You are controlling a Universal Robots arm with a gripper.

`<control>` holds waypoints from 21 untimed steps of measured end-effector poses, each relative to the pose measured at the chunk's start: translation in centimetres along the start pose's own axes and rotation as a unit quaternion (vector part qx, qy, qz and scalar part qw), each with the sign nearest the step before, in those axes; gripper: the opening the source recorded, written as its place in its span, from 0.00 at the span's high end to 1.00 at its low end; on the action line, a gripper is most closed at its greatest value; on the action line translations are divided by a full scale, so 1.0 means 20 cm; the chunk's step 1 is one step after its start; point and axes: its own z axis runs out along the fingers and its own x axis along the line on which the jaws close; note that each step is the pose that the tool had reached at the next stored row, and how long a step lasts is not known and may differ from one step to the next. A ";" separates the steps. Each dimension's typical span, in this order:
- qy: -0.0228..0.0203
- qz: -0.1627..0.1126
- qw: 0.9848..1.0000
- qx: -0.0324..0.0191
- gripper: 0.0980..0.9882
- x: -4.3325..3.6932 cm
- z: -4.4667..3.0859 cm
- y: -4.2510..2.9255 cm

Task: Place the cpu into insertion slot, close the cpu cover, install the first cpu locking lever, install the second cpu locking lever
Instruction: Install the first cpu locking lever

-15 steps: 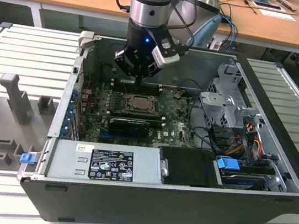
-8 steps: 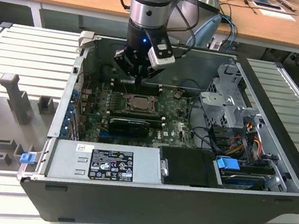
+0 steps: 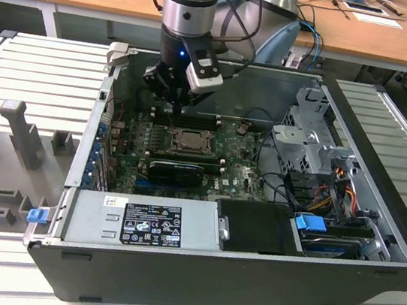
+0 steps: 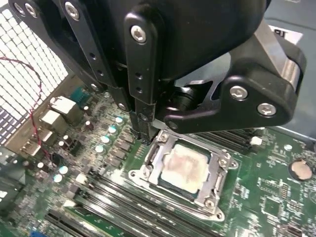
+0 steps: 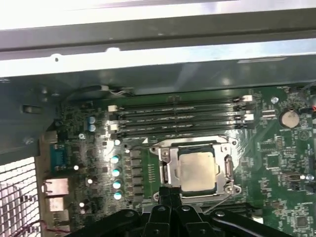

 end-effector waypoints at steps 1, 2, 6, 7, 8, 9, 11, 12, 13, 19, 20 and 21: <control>0.000 0.000 1.000 0.000 0.99 0.029 0.002 -0.003; 0.000 0.001 1.000 0.000 0.99 0.048 0.003 -0.004; 0.000 0.000 1.000 0.000 0.99 0.116 0.007 -0.005; 0.000 0.000 1.000 0.000 0.99 0.129 0.007 -0.003; 0.000 0.000 1.000 0.000 0.99 0.140 0.007 0.001; 0.000 0.000 1.000 0.000 0.99 0.158 0.009 0.011; 0.000 0.000 1.000 0.000 0.99 0.177 0.013 0.027; 0.000 -0.001 1.000 0.000 0.99 0.182 0.015 0.034; 0.000 -0.001 1.000 -0.001 0.99 0.188 0.018 0.043; 0.000 -0.011 1.000 -0.003 0.99 0.205 0.043 0.087; 0.001 -0.018 1.000 -0.003 0.99 0.206 0.046 0.098; 0.001 -0.020 1.000 -0.003 0.99 0.207 0.049 0.119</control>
